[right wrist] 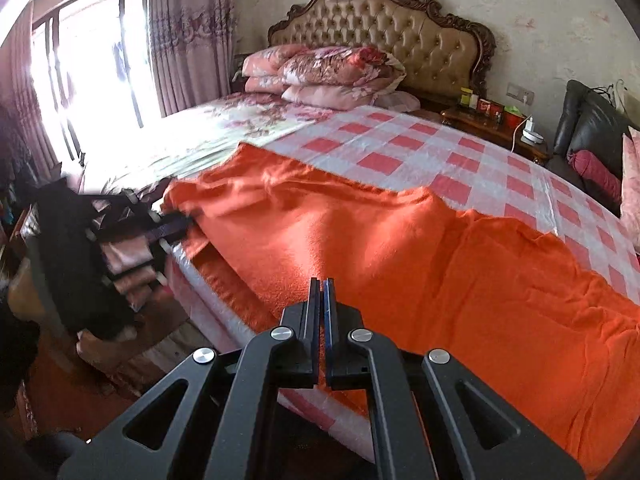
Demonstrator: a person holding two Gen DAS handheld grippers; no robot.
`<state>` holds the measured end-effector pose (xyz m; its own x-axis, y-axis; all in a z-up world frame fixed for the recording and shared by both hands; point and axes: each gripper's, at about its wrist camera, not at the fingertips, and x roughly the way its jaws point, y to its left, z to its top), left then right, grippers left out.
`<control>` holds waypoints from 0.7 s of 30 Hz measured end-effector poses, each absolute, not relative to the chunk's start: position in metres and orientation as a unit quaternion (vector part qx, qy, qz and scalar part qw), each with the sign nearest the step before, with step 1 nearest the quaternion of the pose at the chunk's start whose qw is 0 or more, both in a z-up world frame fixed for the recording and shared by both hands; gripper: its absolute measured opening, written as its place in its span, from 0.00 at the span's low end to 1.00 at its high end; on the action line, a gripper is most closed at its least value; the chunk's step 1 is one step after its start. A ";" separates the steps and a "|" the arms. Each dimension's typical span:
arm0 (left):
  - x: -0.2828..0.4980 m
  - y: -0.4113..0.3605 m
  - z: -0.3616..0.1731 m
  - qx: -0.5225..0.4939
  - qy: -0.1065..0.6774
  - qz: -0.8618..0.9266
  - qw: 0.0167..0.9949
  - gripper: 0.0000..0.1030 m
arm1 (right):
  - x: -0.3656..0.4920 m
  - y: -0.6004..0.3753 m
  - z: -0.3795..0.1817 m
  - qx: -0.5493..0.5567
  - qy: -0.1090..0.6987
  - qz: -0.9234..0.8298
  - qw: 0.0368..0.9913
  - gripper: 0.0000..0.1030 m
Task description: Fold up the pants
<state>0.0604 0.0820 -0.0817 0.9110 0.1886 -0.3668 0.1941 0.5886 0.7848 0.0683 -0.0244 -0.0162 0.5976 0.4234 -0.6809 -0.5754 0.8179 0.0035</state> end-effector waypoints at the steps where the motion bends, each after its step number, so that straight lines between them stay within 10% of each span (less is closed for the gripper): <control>1: 0.056 0.082 -0.082 0.461 0.214 -0.003 0.861 0.02 | 0.067 -0.023 -0.021 -0.114 0.356 0.284 0.883 0.01; 12: 0.049 0.086 -0.107 0.445 0.265 -0.040 0.855 0.06 | 0.065 -0.020 -0.059 -0.137 0.400 0.277 0.863 0.01; 17: 0.044 0.110 -0.104 0.426 0.268 0.006 0.864 0.24 | 0.067 -0.020 -0.059 -0.134 0.402 0.274 0.863 0.01; 21: 0.043 0.190 -0.068 0.190 0.289 0.048 0.937 0.24 | 0.065 -0.017 -0.060 -0.143 0.398 0.269 0.865 0.03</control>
<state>0.0431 0.1897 -0.0677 0.8286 0.2005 -0.5227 0.0192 0.9229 0.3845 0.0648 -0.0166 -0.0602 0.5377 0.3526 -0.7659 -0.5797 0.8142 -0.0321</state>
